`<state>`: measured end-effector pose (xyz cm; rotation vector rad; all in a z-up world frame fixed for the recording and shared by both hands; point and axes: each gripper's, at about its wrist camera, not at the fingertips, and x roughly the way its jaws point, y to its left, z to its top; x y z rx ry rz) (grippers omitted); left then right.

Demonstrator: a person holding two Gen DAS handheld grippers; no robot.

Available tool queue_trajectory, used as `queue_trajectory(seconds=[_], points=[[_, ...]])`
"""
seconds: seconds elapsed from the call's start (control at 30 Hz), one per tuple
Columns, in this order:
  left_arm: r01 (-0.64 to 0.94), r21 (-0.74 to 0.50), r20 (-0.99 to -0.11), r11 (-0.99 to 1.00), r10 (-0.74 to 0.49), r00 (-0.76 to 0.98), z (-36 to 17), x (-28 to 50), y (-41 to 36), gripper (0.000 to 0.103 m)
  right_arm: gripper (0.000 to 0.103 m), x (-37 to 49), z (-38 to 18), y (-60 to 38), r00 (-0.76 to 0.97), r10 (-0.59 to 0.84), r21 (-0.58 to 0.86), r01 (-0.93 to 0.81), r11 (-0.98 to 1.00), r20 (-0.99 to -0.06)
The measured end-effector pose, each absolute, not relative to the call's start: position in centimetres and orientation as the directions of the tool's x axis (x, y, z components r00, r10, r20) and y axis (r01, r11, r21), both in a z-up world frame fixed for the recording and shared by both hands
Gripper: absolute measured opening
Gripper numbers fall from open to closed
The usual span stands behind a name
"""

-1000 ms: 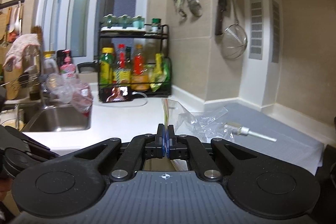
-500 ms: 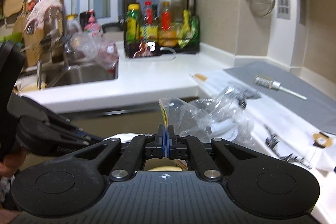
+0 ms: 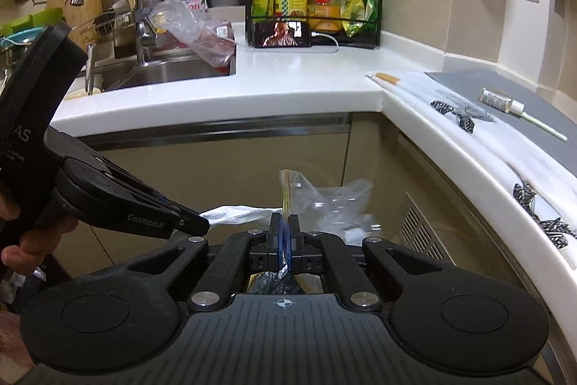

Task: Collect trash
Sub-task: 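Carry the tissue and zip bag down toward the trash bin with both tools, then open both tools over the bin to drop the tissue and zip bag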

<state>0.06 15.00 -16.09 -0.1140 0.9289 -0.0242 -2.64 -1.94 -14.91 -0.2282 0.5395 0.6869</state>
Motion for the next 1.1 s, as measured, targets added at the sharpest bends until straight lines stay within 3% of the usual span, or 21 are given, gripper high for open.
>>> queue_trajectory(seconds=[0.5,1.1], points=[[-0.044,-0.143,-0.851,0.989,-0.1,0.516,-20.9,4.5,15.3,0.001,0.002,1.4,-21.7,-1.3,0.552,0.509,0.01,-0.67,0.742,-0.66],[0.014,-0.138,-0.908,0.99,-0.133,0.398,-27.8,13.4,14.1,0.001,0.002,8.1,-30.0,0.8,0.447,0.547,0.058,-0.735,0.676,-0.708]])
